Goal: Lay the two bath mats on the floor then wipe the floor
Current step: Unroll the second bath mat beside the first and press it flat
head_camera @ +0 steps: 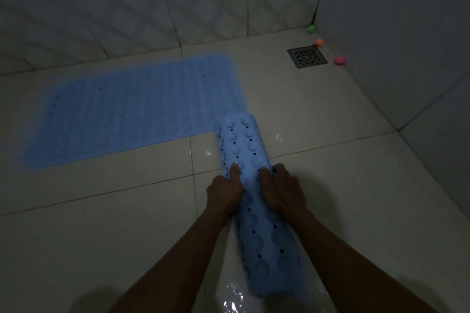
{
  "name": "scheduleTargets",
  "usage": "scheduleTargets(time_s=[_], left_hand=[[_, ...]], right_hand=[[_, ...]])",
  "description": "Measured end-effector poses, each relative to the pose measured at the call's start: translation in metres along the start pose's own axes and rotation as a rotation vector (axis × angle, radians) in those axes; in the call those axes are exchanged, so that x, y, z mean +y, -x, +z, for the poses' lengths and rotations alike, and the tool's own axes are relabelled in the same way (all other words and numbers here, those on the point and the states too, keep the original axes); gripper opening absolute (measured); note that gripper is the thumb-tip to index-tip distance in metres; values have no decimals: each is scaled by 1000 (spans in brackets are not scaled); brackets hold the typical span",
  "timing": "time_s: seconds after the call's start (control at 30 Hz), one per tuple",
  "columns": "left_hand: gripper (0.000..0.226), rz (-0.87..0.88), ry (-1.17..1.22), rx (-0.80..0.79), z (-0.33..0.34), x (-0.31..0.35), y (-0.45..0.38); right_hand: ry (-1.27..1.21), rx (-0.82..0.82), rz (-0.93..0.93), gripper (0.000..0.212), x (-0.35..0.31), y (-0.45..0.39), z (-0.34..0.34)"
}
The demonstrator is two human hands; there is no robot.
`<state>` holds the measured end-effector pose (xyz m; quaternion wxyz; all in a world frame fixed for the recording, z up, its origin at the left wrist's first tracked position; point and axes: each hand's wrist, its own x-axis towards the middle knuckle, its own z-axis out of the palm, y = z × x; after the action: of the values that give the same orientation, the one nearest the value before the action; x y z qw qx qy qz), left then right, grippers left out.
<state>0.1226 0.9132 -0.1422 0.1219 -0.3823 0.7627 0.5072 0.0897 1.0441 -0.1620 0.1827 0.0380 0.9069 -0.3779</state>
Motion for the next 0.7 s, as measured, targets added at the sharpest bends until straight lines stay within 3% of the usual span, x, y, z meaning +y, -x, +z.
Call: scheduleTargets(time_s=[0.17, 0.33, 0.53, 0.7], left_hand=[[82, 4, -13, 21, 0, 1, -8], [78, 30, -27, 46, -1, 3, -13], [68, 56, -25, 167, -4, -1, -14], [56, 100, 31, 268, -19, -9, -9]], right_hand=[[-36, -1, -14, 56, -2, -9, 1], [-20, 1, 5, 54, -8, -13, 2], [188, 138, -56, 60, -19, -4, 9], [-92, 211, -46, 33, -38, 4, 22]])
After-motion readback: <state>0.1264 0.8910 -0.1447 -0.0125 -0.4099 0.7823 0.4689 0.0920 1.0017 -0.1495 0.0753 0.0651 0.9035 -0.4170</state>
